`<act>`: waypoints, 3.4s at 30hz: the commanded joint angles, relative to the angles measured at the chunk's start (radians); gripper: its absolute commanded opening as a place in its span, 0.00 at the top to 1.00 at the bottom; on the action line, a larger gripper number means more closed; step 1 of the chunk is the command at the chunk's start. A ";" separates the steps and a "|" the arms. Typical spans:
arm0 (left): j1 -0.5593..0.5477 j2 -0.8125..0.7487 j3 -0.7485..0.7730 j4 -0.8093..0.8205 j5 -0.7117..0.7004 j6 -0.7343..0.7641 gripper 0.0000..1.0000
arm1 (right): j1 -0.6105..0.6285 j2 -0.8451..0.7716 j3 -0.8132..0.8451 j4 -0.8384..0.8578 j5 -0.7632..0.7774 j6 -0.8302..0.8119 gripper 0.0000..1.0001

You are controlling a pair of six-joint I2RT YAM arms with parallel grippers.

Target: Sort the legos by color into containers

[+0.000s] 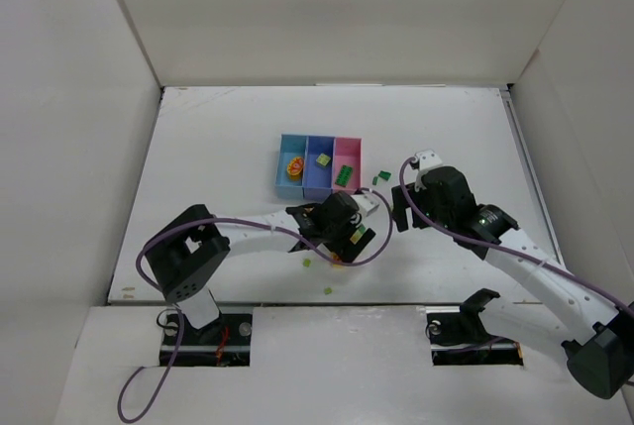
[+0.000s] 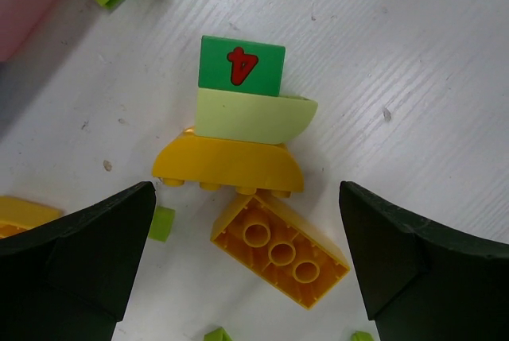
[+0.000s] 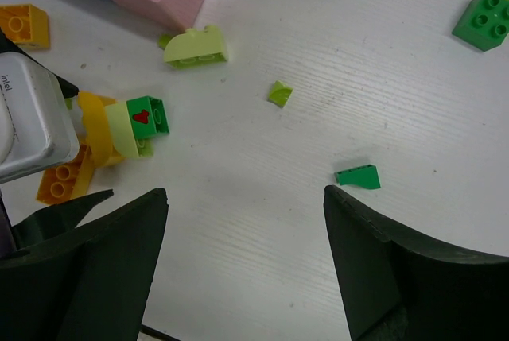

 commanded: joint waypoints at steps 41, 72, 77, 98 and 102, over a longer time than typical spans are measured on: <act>-0.018 -0.365 0.007 0.015 0.067 0.140 0.52 | -0.117 -0.150 0.038 0.094 -0.356 0.007 0.09; -0.078 -0.584 -0.063 0.020 0.039 0.258 0.53 | -0.153 0.169 0.166 0.267 -1.021 0.050 0.13; -0.078 -0.594 -0.073 0.029 0.029 0.258 0.53 | -0.144 0.213 0.166 0.303 -1.080 0.050 0.21; -0.078 -0.584 -0.091 0.038 -0.033 0.220 0.53 | -0.249 0.224 0.184 0.293 -1.157 0.032 1.00; -0.078 -0.618 -0.140 0.047 -0.044 0.191 0.53 | -0.338 0.224 0.193 0.284 -1.179 0.021 1.00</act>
